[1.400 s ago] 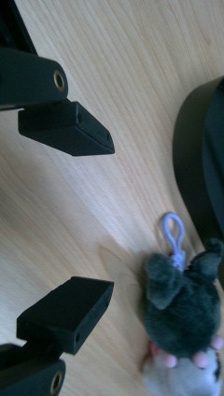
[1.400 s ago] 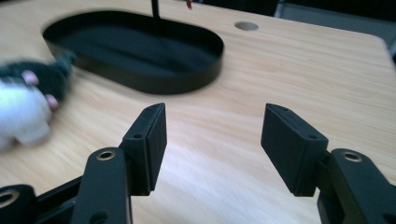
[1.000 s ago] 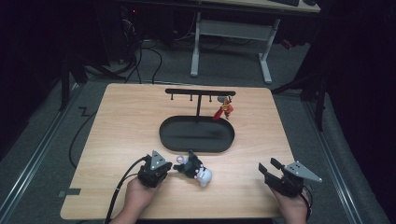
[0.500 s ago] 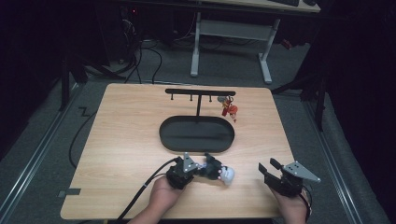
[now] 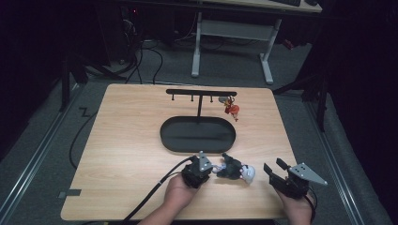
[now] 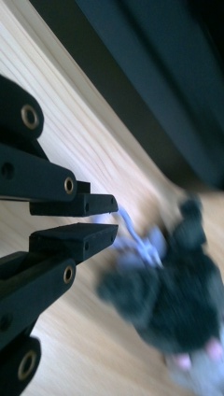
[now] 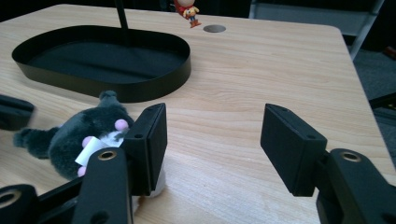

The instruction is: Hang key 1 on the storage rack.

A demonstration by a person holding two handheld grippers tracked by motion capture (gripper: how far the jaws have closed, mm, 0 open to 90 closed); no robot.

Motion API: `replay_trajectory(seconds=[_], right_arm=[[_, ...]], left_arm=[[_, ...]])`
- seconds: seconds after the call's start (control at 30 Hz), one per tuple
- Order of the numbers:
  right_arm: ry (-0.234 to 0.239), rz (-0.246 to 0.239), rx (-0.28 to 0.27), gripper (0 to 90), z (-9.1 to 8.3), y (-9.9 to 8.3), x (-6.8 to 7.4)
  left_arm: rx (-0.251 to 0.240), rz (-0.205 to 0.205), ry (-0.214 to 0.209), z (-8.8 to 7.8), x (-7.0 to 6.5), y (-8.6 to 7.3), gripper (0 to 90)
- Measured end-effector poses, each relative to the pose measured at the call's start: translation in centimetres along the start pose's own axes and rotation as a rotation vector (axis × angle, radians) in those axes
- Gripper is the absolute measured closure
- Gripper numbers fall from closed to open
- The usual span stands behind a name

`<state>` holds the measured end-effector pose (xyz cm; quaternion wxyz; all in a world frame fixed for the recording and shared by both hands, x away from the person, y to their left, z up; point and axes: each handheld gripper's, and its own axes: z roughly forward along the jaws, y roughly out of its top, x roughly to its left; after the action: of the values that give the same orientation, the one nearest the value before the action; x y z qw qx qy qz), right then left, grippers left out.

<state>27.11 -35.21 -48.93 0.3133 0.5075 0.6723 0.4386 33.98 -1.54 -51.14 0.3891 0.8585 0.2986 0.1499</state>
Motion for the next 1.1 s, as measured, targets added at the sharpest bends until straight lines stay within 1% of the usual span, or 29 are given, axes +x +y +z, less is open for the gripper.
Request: replay_trajectory(seconds=[0.03, 0.07, 0.1, 0.13, 0.2, 0.23, 0.27, 0.3, 0.43, 0.53, 0.6, 0.67, 0.73, 0.77, 0.83, 0.9, 1.1], right_arm=[[0.005, 0.009, 0.005, 41.4, 0.0, 0.0, -0.1], [0.005, 0.009, 0.005, 41.4, 0.0, 0.0, -0.1], [0.009, 0.014, 0.011, 40.8, 0.0, 0.0, -0.2], [0.009, 0.014, 0.011, 40.8, 0.0, 0.0, -0.2], [0.012, 0.028, 0.023, 39.9, 0.1, -0.1, -0.2], [0.014, 0.029, 0.028, 39.7, 0.2, -0.1, -0.2], [0.012, 0.029, 0.035, 39.8, 0.3, -0.2, -0.1], [0.011, 0.026, 0.041, 39.8, 0.4, -0.3, -0.1], [0.009, 0.024, 0.064, 39.1, 0.9, -0.4, 0.1], [0.009, 0.024, 0.083, 39.1, 1.3, -0.6, 0.2], [0.005, 0.02, 0.101, 38.9, 1.7, -0.7, 0.4], [-0.001, 0.021, 0.119, 38.6, 2.0, -0.8, 0.6], [-0.011, 0.01, 0.13, 38.4, 2.3, -0.8, 0.8], [-0.013, 0.001, 0.134, 38.4, 2.4, -0.8, 0.9], [-0.019, -0.004, 0.141, 38.3, 2.5, -0.9, 1.0], [-0.02, 0.002, 0.146, 38.2, 2.5, -1.0, 0.9], [-0.025, 0.011, 0.161, 38.0, 2.4, -1.2, 0.7]], left_arm=[[-0.005, -0.007, 0.021, -0.9, 0.9, -0.8, 79.7], [-0.005, -0.014, 0.03, -1.5, 1.5, -1.2, 79.7], [-0.006, -0.025, 0.047, -2.5, 2.5, -2.1, 77.9], [-0.01, -0.032, 0.06, -3.1, 3.2, -2.6, 77.9], [-0.01, -0.039, 0.099, -4.9, 4.9, -4.0, 76.0], [-0.009, -0.046, 0.119, -6.0, 6.0, -5.0, 75.4], [-0.007, -0.049, 0.128, -6.6, 6.6, -5.5, 74.9], [-0.001, -0.056, 0.145, -7.6, 7.5, -6.4, 74.5], [0.002, -0.073, 0.197, -10.4, 10.1, -9.2, 71.1], [-0.018, -0.11, 0.228, -11.8, 11.3, -11.3, 63.9], [-0.015, -0.13, 0.227, -12.4, 11.9, -11.9, 60.1], [-0.052, -0.14, 0.241, -13.0, 12.3, -12.0, 54.3], [-0.07, -0.141, 0.242, -13.0, 12.4, -12.0, 52.0], [-0.077, -0.133, 0.242, -12.9, 12.3, -12.0, 52.0], [-0.073, -0.109, 0.232, -12.6, 12.0, -11.9, 51.5], [-0.072, -0.099, 0.219, -12.5, 11.9, -11.8, 50.5], [-0.058, -0.076, 0.209, -12.2, 11.6, -11.5, 46.6]])
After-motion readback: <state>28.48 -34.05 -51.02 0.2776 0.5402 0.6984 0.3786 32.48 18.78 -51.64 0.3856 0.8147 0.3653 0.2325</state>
